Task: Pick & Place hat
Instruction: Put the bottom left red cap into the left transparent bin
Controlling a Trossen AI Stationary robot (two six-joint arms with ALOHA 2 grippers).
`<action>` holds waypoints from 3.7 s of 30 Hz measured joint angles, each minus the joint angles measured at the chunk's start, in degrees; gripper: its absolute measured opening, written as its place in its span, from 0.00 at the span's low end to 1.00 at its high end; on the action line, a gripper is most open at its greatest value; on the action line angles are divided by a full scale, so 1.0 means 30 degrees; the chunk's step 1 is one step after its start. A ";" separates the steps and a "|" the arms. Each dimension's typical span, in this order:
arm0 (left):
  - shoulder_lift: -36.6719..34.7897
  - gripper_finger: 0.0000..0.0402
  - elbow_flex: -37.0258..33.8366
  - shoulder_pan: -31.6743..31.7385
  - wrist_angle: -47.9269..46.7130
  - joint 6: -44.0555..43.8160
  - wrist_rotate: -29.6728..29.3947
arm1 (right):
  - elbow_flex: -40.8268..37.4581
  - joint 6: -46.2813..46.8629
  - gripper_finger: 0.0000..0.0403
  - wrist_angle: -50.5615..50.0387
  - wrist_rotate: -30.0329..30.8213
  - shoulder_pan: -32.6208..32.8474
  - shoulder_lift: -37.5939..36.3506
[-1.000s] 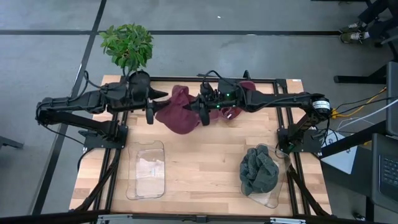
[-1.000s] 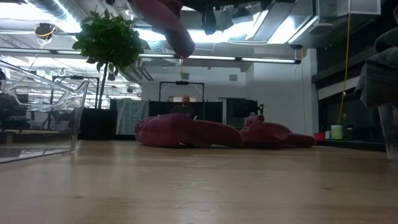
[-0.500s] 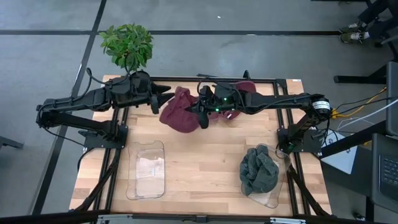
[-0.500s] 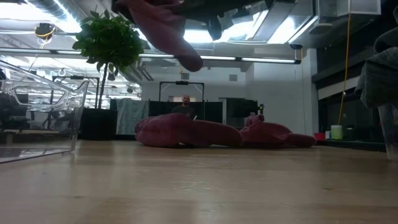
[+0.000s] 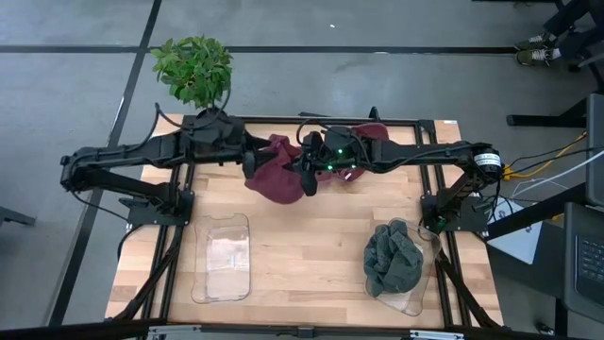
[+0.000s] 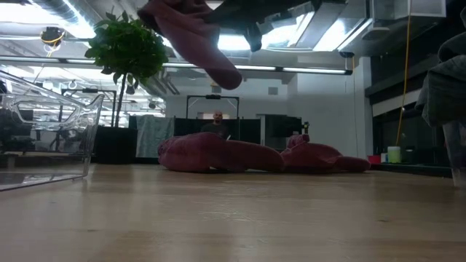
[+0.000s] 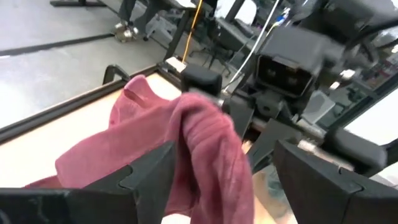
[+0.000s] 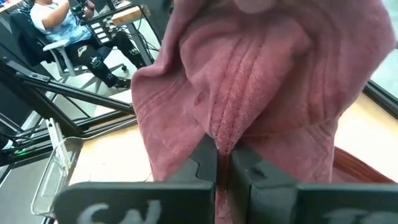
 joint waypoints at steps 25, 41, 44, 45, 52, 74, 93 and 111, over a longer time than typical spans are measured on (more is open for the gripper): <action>0.0500 0.05 0.0000 0.1547 0.0265 -0.1754 0.5805 | 0.0000 -0.1828 0.03 -0.1109 0.0485 0.0659 0.0007; -0.1654 0.05 -0.0051 0.2120 0.0372 -0.3722 0.9407 | 0.0000 0.0342 0.16 -0.1107 -0.3016 0.0530 -0.0095; -0.2178 0.05 -0.0034 0.2120 0.0350 -0.3865 0.9284 | -0.0006 0.0810 0.21 -0.1131 -0.4170 0.0444 -0.0438; -0.2345 0.05 -0.0006 0.2120 0.0357 -0.4006 0.9238 | 0.0027 0.0861 0.23 -0.1341 -0.4428 0.0444 -0.0548; -0.3902 0.05 0.0007 0.1706 -0.2321 -0.5558 0.9387 | 0.2089 -0.0966 0.26 -0.4945 -0.3303 0.0947 -0.1891; -0.5325 0.05 0.0007 -0.8280 -1.0418 -2.0159 0.6119 | 0.4904 -0.2672 0.26 -1.4537 0.0175 0.1319 -0.3118; -0.0219 0.06 0.0000 -1.3360 -1.0133 -2.5986 -0.1691 | 0.4903 -0.2636 0.26 -1.4370 -0.0182 0.1326 -0.3118; 0.0635 0.07 0.0000 -1.7235 -1.3173 -3.0837 -0.4380 | 0.4896 -0.3168 0.26 -1.4302 -0.0194 0.1326 -0.3116</action>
